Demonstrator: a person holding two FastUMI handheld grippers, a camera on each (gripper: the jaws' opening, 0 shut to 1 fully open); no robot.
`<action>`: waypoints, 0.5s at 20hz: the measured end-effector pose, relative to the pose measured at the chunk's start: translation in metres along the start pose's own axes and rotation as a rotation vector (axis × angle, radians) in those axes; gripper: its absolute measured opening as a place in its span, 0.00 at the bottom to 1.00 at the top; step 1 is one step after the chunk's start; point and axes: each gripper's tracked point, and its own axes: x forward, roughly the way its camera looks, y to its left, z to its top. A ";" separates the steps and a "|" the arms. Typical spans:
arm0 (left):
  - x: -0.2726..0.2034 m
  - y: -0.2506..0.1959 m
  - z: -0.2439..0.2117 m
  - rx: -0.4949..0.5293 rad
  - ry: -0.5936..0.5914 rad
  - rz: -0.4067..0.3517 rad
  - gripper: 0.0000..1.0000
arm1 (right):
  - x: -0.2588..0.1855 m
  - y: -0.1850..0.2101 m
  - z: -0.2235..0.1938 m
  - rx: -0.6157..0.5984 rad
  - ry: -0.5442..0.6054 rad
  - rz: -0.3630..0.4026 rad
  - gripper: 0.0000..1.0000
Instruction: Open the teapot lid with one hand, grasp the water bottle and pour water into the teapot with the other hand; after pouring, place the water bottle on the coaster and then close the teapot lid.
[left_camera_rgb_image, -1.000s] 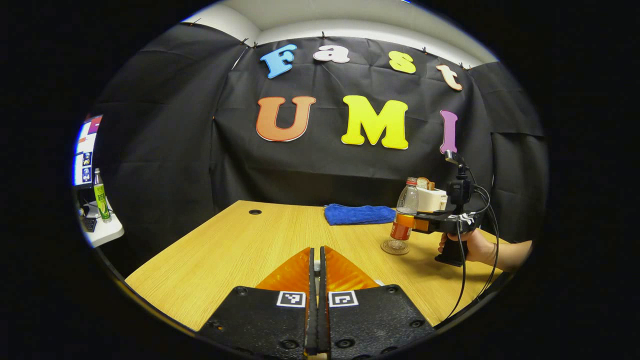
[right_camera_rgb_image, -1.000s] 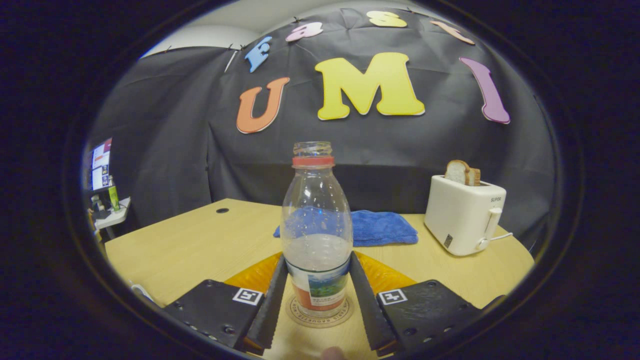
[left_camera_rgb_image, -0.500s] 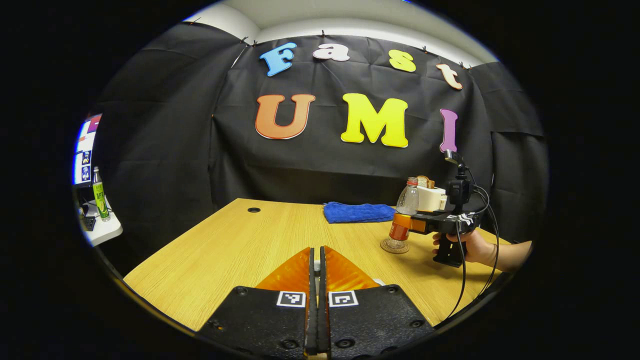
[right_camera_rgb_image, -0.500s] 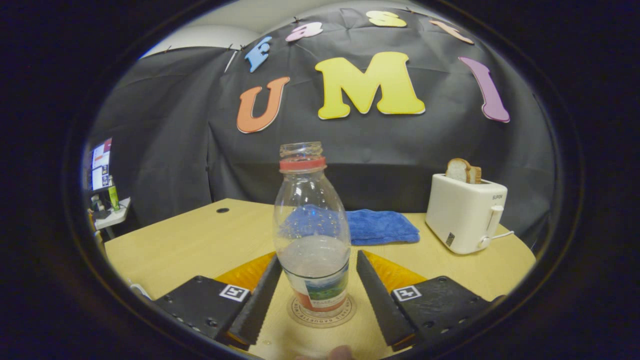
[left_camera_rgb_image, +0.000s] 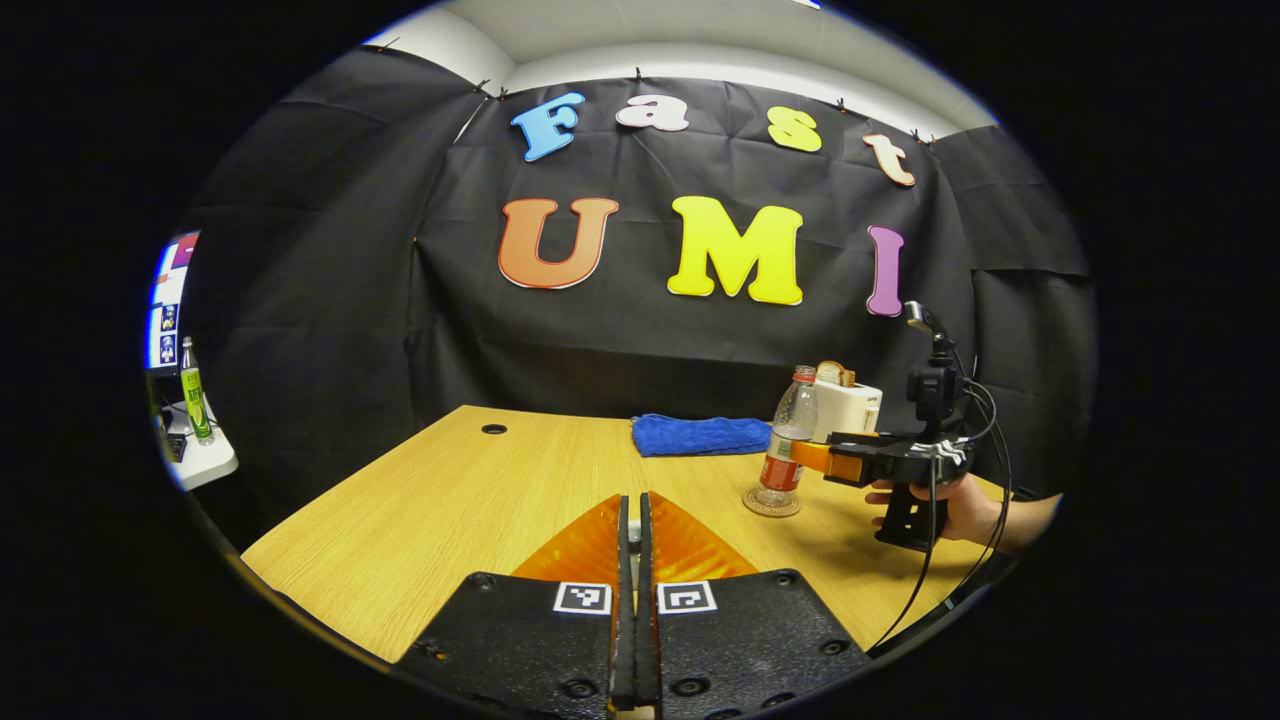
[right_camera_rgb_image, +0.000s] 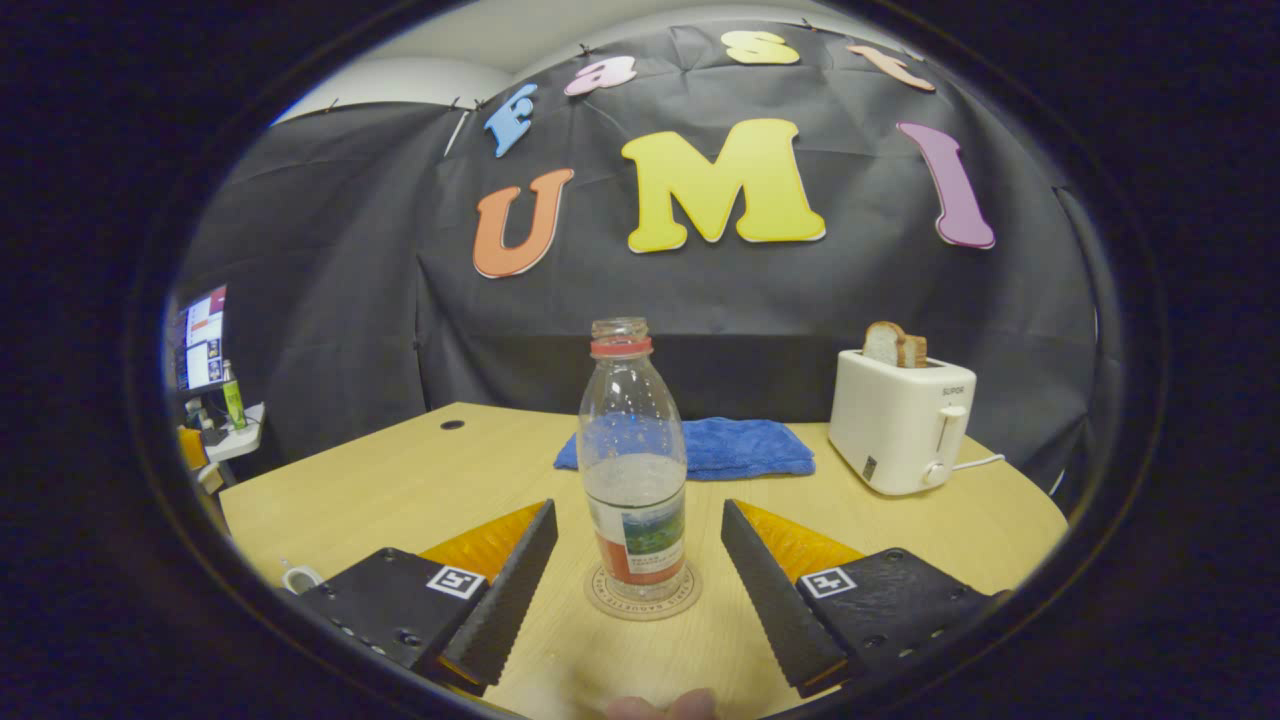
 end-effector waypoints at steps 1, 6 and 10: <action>0.001 -0.007 0.001 -0.007 -0.008 -0.013 0.03 | -0.014 -0.002 0.003 0.004 -0.015 -0.005 0.98; 0.011 -0.035 -0.013 -0.050 -0.029 -0.059 0.03 | -0.082 -0.020 0.019 -0.050 -0.106 -0.082 0.98; 0.023 -0.044 -0.035 -0.085 0.026 -0.069 0.03 | -0.120 -0.037 0.025 -0.069 -0.159 -0.149 0.98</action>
